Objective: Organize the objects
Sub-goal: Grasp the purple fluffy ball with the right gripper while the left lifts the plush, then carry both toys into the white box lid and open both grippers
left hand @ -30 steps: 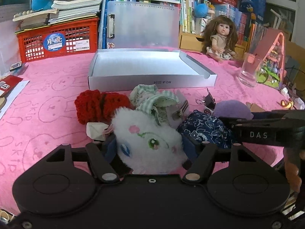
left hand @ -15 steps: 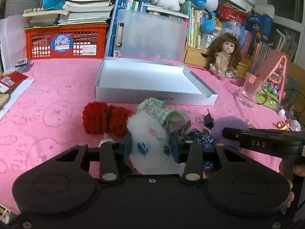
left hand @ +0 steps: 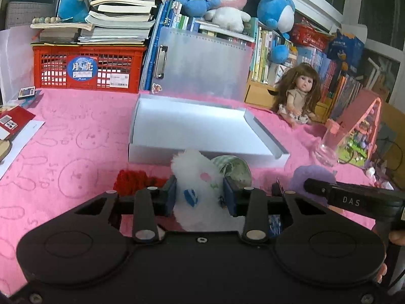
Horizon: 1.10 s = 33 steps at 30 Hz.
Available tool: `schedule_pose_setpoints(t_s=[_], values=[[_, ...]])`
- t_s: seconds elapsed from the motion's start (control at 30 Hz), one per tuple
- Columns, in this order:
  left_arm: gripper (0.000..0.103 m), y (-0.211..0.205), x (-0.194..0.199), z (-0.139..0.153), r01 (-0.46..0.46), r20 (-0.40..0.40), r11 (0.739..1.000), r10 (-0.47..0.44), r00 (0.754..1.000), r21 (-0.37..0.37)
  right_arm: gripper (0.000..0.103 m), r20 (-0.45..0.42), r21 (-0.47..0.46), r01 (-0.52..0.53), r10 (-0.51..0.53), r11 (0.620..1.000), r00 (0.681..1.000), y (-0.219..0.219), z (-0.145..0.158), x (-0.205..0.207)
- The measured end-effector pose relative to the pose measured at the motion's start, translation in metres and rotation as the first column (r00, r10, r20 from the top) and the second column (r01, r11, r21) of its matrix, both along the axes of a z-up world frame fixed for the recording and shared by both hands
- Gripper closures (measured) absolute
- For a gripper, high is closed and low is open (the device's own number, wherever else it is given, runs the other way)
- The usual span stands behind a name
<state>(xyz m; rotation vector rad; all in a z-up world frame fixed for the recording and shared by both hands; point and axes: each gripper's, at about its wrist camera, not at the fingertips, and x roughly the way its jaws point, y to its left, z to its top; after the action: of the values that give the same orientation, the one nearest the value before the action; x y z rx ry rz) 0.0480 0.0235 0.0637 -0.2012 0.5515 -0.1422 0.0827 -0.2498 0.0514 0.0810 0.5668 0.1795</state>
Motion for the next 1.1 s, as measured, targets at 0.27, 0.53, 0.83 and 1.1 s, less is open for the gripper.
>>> schedule_pose_setpoints(t_s=[0.27,0.53,0.83,1.1], values=[[0.067,0.002,0.025,0.015,-0.009,0.036,1.0,0.009,0.999,0.001,0.062,0.012,0.021,0.013,-0.013,1.0,1.0,-0.005,0.008,0.022],[0.067,0.004,0.056,0.029,-0.019,0.056,1.0,0.019,0.998,-0.002,0.062,0.034,0.042,0.016,-0.018,0.999,0.999,-0.007,0.021,0.045],[0.067,0.013,0.098,0.033,-0.021,0.045,0.999,0.023,0.999,-0.045,0.062,0.035,0.053,-0.011,0.009,0.999,0.999,-0.001,0.03,0.075],[0.067,0.013,0.139,0.028,-0.038,0.02,0.999,0.039,0.999,-0.031,0.062,0.003,0.026,-0.041,0.041,0.999,0.999,0.007,0.03,0.114]])
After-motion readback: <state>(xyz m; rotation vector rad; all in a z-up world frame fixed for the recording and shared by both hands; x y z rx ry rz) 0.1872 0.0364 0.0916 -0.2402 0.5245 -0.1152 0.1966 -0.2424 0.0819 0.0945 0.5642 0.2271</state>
